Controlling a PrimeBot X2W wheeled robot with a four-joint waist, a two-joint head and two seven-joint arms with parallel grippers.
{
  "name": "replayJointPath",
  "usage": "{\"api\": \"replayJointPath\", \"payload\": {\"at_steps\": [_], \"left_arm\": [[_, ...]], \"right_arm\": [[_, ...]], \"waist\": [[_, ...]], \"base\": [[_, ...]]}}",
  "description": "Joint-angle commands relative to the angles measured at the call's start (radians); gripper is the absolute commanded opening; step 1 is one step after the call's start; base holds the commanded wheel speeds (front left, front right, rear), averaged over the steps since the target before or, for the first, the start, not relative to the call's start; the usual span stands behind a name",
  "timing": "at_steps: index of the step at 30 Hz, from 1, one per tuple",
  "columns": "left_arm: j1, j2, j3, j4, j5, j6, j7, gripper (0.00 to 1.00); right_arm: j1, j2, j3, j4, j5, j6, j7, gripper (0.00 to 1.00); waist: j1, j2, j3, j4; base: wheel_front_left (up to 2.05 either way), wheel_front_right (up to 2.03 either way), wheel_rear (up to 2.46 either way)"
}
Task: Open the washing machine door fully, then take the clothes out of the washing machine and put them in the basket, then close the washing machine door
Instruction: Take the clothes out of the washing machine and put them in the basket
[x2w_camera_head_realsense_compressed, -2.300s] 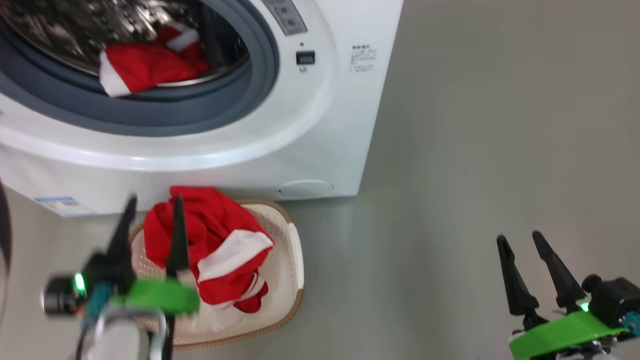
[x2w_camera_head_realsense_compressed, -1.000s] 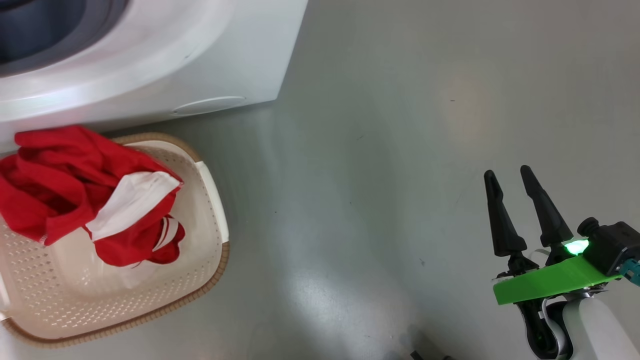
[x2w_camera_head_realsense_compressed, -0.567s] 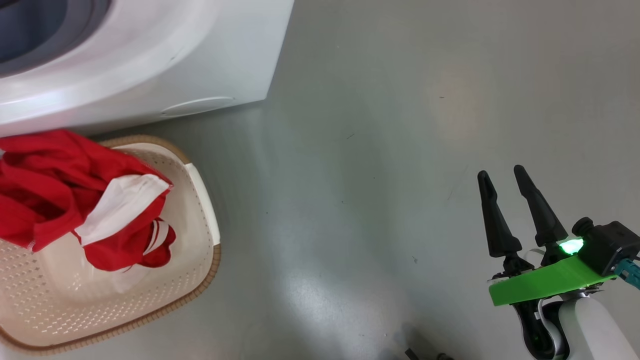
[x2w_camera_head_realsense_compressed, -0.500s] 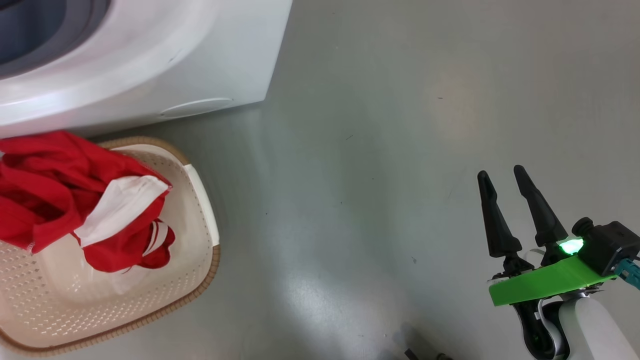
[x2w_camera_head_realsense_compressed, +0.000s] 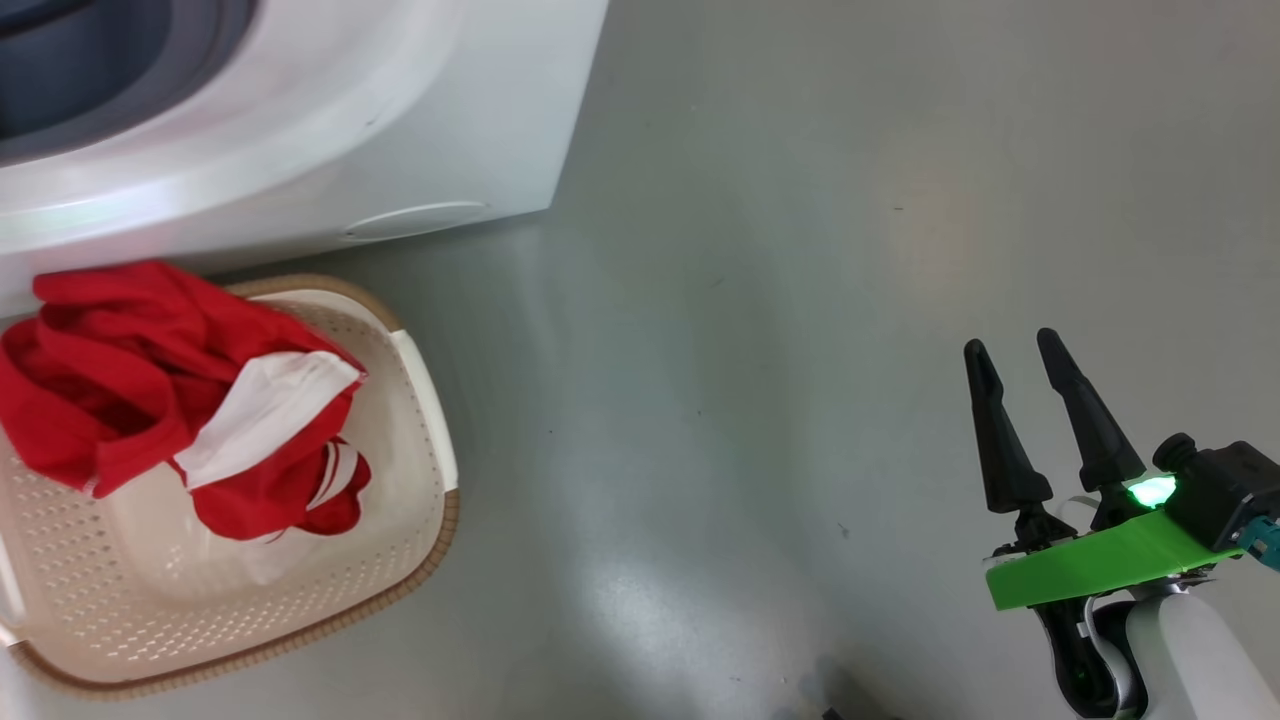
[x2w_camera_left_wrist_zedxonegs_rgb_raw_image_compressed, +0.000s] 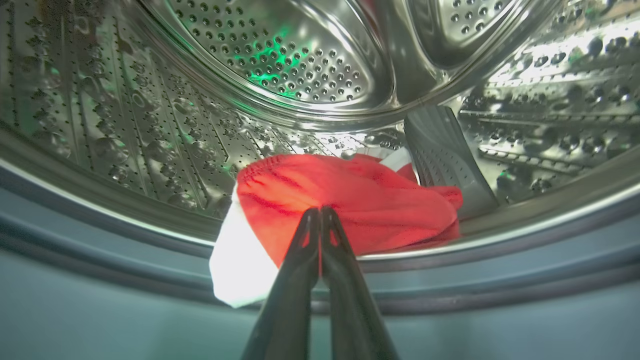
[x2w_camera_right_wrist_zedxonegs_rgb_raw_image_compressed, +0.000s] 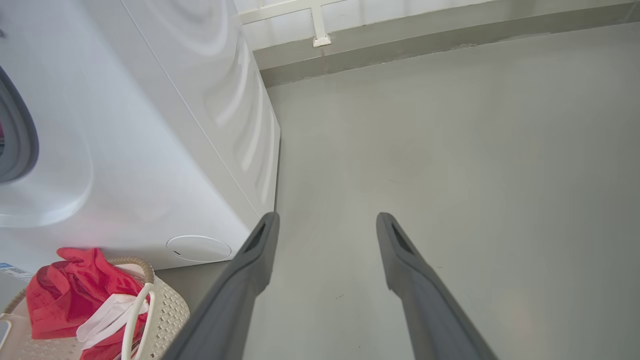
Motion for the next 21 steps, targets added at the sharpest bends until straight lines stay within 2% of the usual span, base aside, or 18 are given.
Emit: {"api": "replayJointPath", "payload": {"at_steps": [1,4,14,21], "left_arm": [[0.019,0.041,0.017,-0.033,-0.013,-0.004,-0.012,0.00],[0.060,0.009,0.061,-0.122,-0.072,-0.019,-0.019,0.00],[0.344,-0.100,0.157,-0.614,-0.147,-0.040,-0.019,0.00],[0.499,-0.198,0.220,-0.854,-0.158,-0.093,-0.020,0.00]], "right_arm": [[0.017,-0.018,0.014,-0.021,-0.002,0.006,-0.006,1.00],[0.017,-0.019,0.009,-0.021,-0.003,0.006,-0.006,1.00],[0.025,-0.025,-0.013,-0.028,-0.011,0.006,-0.006,1.00],[0.032,-0.031,-0.022,-0.024,-0.012,0.006,-0.006,1.00]], "waist": [[0.0000,-0.0001,-0.008,0.010],[0.0000,-0.0001,-0.019,0.026],[0.0000,-0.0001,-0.058,0.085],[0.0000,-0.0001,-0.084,0.119]], "base": [[0.00,0.00,0.00],[0.00,0.00,0.00],[0.00,0.00,0.00],[0.00,0.00,0.00]]}}
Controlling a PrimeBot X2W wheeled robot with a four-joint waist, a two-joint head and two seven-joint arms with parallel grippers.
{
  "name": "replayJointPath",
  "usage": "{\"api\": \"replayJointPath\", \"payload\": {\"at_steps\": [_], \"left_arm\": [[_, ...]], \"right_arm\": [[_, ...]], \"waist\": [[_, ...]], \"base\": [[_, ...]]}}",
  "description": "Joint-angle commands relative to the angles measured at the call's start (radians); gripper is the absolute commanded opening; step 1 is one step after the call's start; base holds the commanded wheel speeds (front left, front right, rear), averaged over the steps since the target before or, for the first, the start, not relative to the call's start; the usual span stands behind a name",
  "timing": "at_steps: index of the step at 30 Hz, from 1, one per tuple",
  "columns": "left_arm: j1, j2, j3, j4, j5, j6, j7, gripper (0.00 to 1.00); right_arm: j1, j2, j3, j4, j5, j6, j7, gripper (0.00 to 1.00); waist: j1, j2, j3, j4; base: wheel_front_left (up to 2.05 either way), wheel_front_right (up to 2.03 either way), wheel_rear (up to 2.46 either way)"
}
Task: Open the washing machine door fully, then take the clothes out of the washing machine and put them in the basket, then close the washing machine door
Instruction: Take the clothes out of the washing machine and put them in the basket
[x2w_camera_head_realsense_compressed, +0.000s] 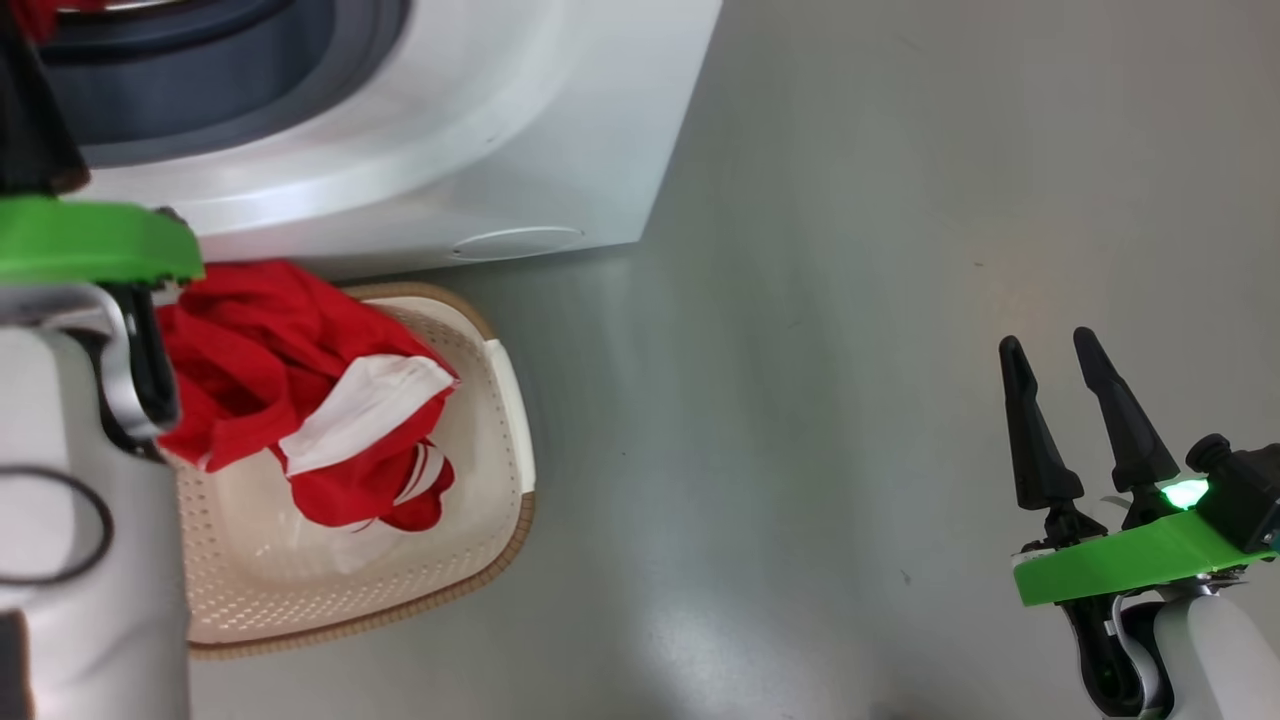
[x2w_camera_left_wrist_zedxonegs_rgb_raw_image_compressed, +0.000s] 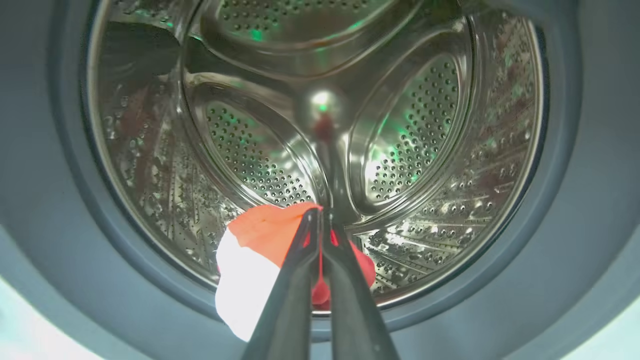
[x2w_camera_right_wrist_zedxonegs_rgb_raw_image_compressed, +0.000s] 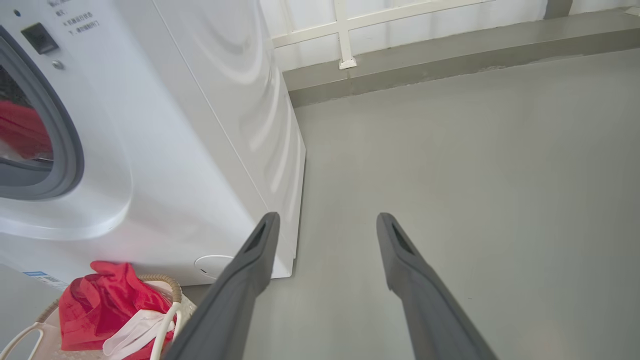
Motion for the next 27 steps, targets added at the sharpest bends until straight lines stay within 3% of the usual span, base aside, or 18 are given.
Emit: {"api": "replayJointPath", "payload": {"at_steps": [1,9,16,27], "left_arm": [[0.057,0.006,0.053,-0.090,-0.009,-0.014,-0.008,0.00],[0.212,-0.054,0.063,-0.307,0.064,-0.073,-0.008,0.00],[0.296,-0.073,0.056,-0.440,0.070,-0.085,-0.008,0.00],[0.406,-0.082,0.039,-0.709,0.048,-0.037,-0.008,0.00]], "right_arm": [[0.021,-0.015,0.014,-0.019,-0.009,0.006,-0.006,1.00],[0.013,-0.020,0.003,-0.020,-0.009,0.006,-0.006,1.00],[0.018,-0.021,-0.005,-0.021,-0.010,0.006,-0.006,1.00],[0.025,-0.025,-0.008,-0.021,-0.011,0.006,-0.006,1.00]], "waist": [[0.0000,-0.0001,-0.016,0.020],[0.0000,-0.0001,-0.030,0.037],[0.0000,-0.0001,-0.042,0.046],[0.0000,-0.0001,-0.053,0.058]], "base": [[0.00,0.00,0.00],[0.00,0.00,0.00],[0.00,0.00,0.00],[0.00,0.00,0.00]]}}
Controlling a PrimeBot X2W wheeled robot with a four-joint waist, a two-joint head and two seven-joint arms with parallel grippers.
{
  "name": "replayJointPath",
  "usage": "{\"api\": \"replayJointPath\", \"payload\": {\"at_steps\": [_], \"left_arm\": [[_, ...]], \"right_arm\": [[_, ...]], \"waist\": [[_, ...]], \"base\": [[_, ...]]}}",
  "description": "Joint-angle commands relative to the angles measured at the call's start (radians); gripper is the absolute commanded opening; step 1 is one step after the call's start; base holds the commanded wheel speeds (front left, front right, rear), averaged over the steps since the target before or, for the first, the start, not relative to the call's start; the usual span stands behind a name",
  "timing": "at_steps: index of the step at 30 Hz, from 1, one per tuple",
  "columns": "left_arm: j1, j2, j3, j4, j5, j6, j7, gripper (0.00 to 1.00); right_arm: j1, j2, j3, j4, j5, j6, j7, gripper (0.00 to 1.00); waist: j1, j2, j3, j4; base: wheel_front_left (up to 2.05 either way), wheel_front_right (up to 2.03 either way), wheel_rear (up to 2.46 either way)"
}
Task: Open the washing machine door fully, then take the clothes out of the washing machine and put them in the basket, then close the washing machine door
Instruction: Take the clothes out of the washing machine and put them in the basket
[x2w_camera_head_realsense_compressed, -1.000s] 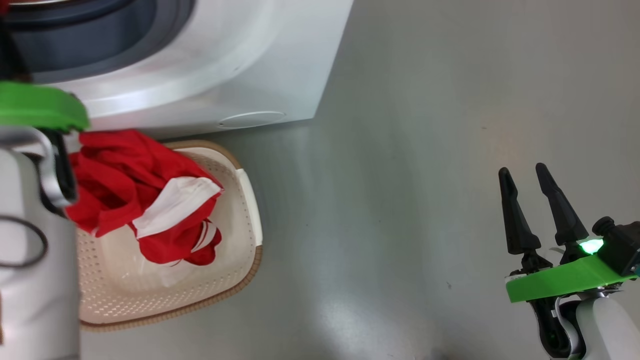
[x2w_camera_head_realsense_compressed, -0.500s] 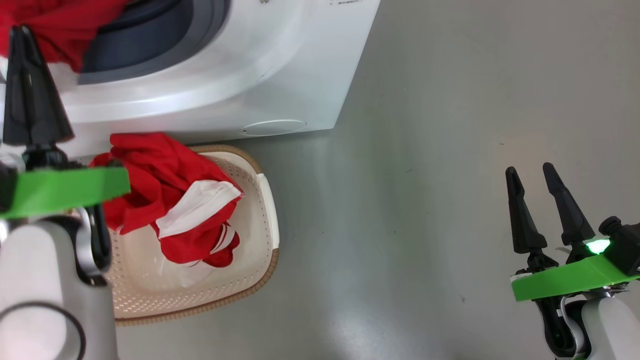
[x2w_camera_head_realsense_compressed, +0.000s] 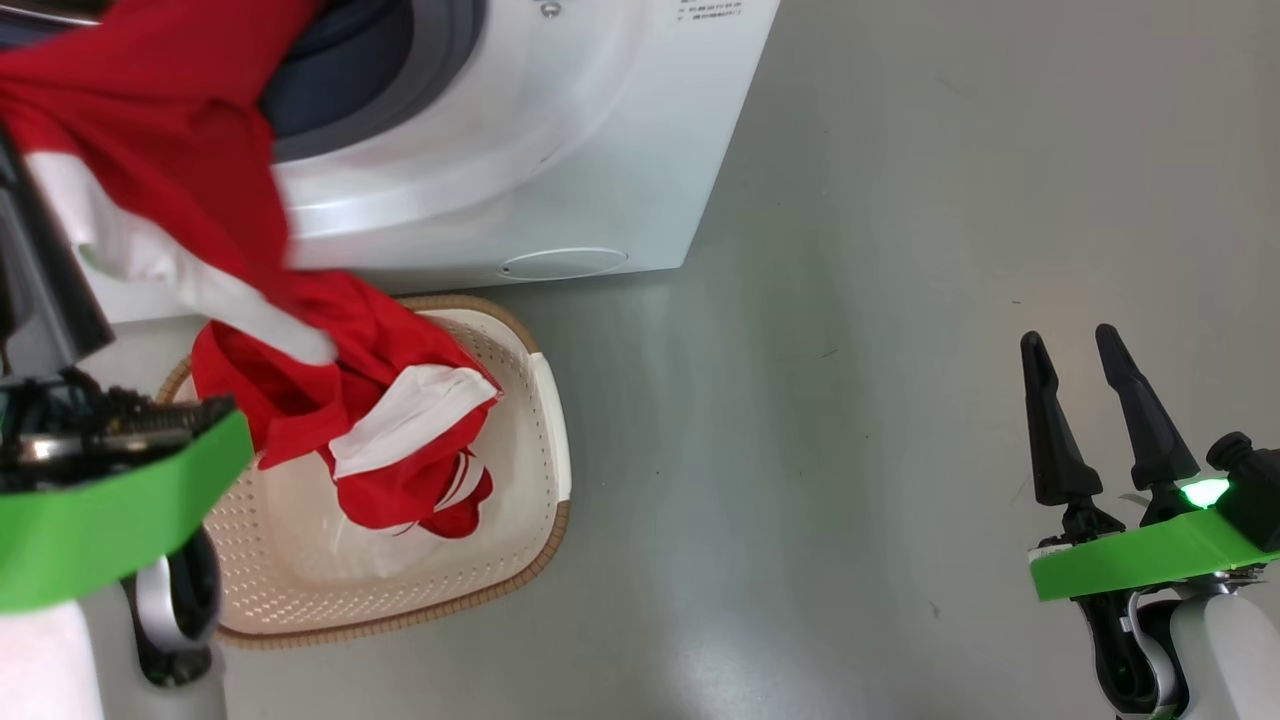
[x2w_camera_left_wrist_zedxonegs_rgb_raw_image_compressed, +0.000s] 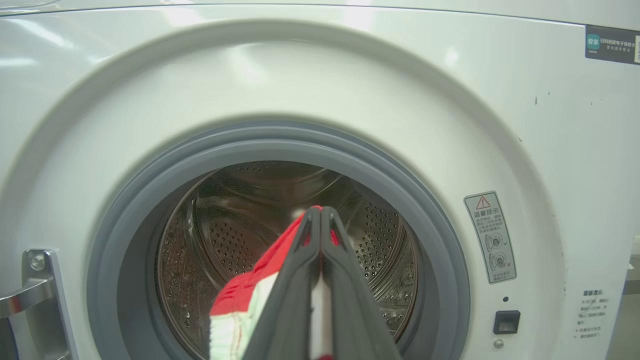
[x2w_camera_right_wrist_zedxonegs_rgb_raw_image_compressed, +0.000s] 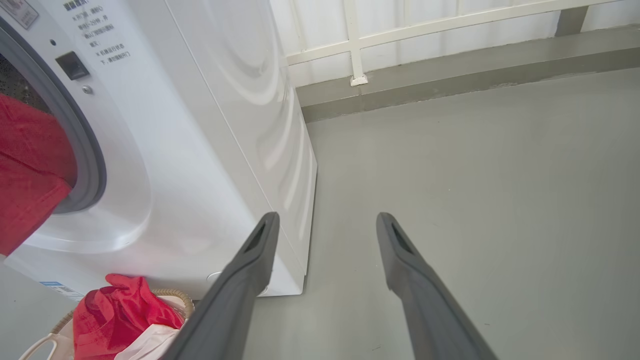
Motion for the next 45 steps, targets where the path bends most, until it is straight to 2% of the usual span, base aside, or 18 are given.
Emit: {"api": "replayJointPath", "payload": {"at_steps": [1,6,13,19,20,26,32,34,37,43,45], "left_arm": [[0.032,0.019,0.019,-0.050,-0.010,0.016,-0.005,0.00],[0.077,0.019,0.001,-0.038,-0.031,0.038,-0.005,0.00],[0.124,0.019,-0.021,0.135,-0.050,0.046,-0.005,0.00],[0.113,0.019,-0.049,0.327,-0.061,0.024,-0.005,0.00],[0.091,0.019,-0.064,0.396,-0.053,0.011,-0.005,0.00],[-0.011,0.019,-0.079,0.616,-0.031,-0.018,-0.005,0.00],[-0.095,0.019,-0.085,0.769,-0.007,-0.025,-0.005,0.00],[-0.130,0.020,-0.078,0.814,0.001,-0.028,-0.005,0.16],[-0.176,0.028,-0.067,0.861,0.012,-0.033,-0.005,0.31],[-0.227,0.028,-0.054,0.906,0.021,-0.042,-0.005,0.52],[-0.231,0.027,-0.051,0.905,0.025,-0.040,-0.005,0.65]], "right_arm": [[0.024,-0.017,0.019,-0.021,-0.011,0.006,-0.006,1.00],[0.026,-0.017,0.026,-0.021,-0.010,0.006,-0.006,1.00],[0.020,-0.017,0.040,-0.019,-0.007,0.006,-0.006,1.00],[0.014,-0.015,0.044,-0.022,-0.004,0.006,-0.006,1.00],[0.008,-0.015,0.044,-0.024,-0.003,0.006,-0.006,1.00],[-0.019,-0.015,0.051,-0.033,-0.001,0.006,-0.006,1.00],[-0.037,-0.015,0.057,-0.037,0.000,0.006,-0.006,1.00],[-0.044,-0.014,0.059,-0.037,0.001,0.006,-0.006,1.00],[-0.052,-0.013,0.058,-0.036,0.001,0.006,-0.006,1.00],[-0.058,-0.008,0.057,-0.034,-0.001,0.006,-0.006,1.00],[-0.058,-0.007,0.057,-0.033,-0.002,0.006,-0.006,1.00]], "waist": [[0.0000,0.0000,0.000,0.001],[0.0000,0.0000,0.001,0.003],[0.0000,0.0000,0.008,-0.007],[0.0000,0.0000,0.040,-0.016],[0.0000,0.0000,0.056,-0.016],[0.0000,0.0000,0.111,-0.025],[0.0000,0.0000,0.146,-0.040],[0.0000,0.0000,0.158,-0.047],[0.0000,0.0000,0.169,-0.054],[0.0000,0.0000,0.180,-0.059],[0.0000,0.0000,0.178,-0.058]], "base": [[0.00,0.00,0.00],[0.00,0.00,0.00],[0.00,0.00,0.00],[0.00,0.00,0.00],[0.00,0.00,0.00],[0.00,0.00,0.00],[0.00,0.00,0.00],[0.00,0.00,0.00],[0.00,0.00,0.00],[0.00,0.00,0.00],[0.00,0.00,0.00]]}}
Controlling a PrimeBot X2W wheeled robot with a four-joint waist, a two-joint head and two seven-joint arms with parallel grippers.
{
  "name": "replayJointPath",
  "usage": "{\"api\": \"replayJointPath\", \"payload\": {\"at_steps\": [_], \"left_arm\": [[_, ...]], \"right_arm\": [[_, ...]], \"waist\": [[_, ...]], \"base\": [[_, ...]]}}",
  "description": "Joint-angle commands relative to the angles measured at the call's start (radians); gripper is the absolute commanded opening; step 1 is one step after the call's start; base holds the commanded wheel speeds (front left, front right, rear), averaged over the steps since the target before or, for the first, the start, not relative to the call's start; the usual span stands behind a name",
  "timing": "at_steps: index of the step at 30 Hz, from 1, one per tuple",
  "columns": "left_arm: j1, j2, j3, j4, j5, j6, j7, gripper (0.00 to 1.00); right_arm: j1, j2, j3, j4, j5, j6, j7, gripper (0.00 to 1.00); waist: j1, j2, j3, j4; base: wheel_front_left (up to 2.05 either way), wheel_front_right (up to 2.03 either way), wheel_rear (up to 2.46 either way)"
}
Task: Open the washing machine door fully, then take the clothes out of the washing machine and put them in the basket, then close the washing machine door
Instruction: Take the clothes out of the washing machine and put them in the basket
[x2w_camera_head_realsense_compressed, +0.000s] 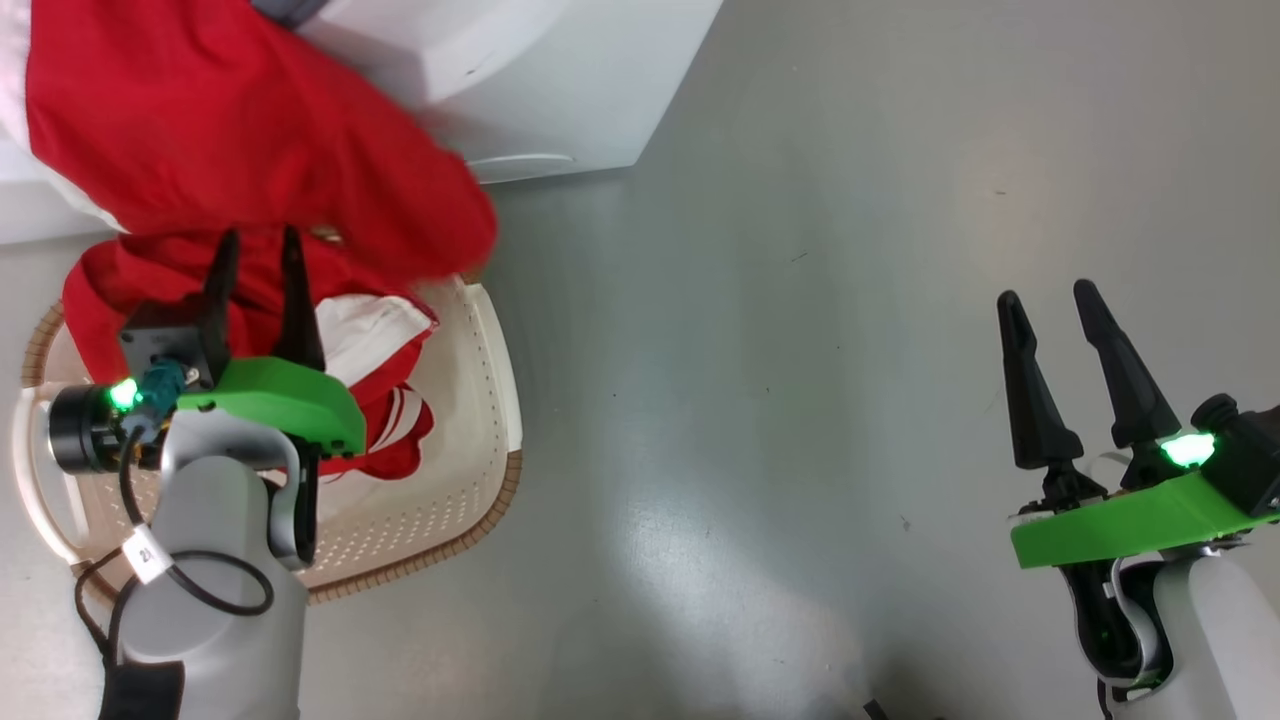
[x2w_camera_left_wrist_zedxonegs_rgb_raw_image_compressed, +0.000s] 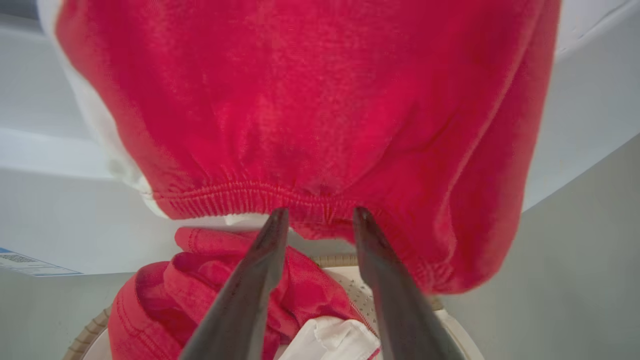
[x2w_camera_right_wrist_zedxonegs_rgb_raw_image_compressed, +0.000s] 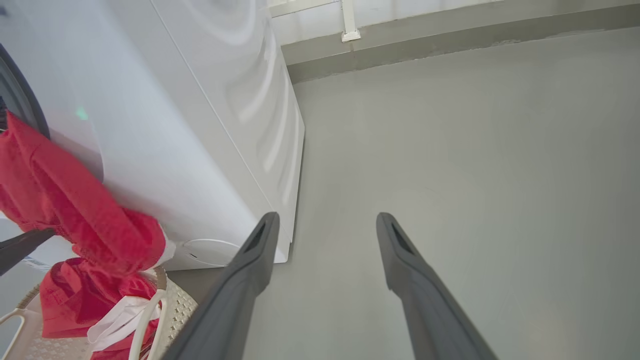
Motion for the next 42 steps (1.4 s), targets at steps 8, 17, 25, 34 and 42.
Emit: {"api": "replayJointPath", "payload": {"at_steps": [8,17,25,34,42], "left_arm": [[0.033,0.020,0.026,-0.063,0.003,-0.006,-0.005,0.91],[0.108,0.018,0.002,-0.205,-0.056,-0.017,-0.005,1.00],[0.213,0.018,-0.024,-0.358,-0.082,-0.017,-0.005,1.00],[0.336,0.018,-0.036,-0.500,-0.095,0.010,-0.005,1.00],[0.407,0.018,-0.062,-0.592,-0.126,0.058,-0.005,1.00]], "right_arm": [[0.006,-0.017,0.016,-0.019,-0.010,0.006,-0.006,1.00],[0.019,-0.033,0.004,-0.017,-0.027,0.006,-0.006,1.00],[0.044,-0.050,0.003,-0.011,-0.040,0.006,-0.006,1.00],[0.062,-0.061,0.011,-0.008,-0.042,0.006,-0.006,1.00],[0.070,-0.061,0.015,-0.009,-0.043,0.006,-0.006,1.00]], "waist": [[0.0000,-0.0001,-0.013,0.016],[0.0000,-0.0001,-0.042,0.048],[0.0000,-0.0001,-0.080,0.076],[0.0000,-0.0001,-0.105,0.083],[0.0000,-0.0001,-0.112,0.086]], "base": [[0.00,0.00,0.00],[0.00,0.00,0.00],[0.00,0.00,0.00],[0.00,0.00,0.00],[0.00,0.00,0.00]]}}
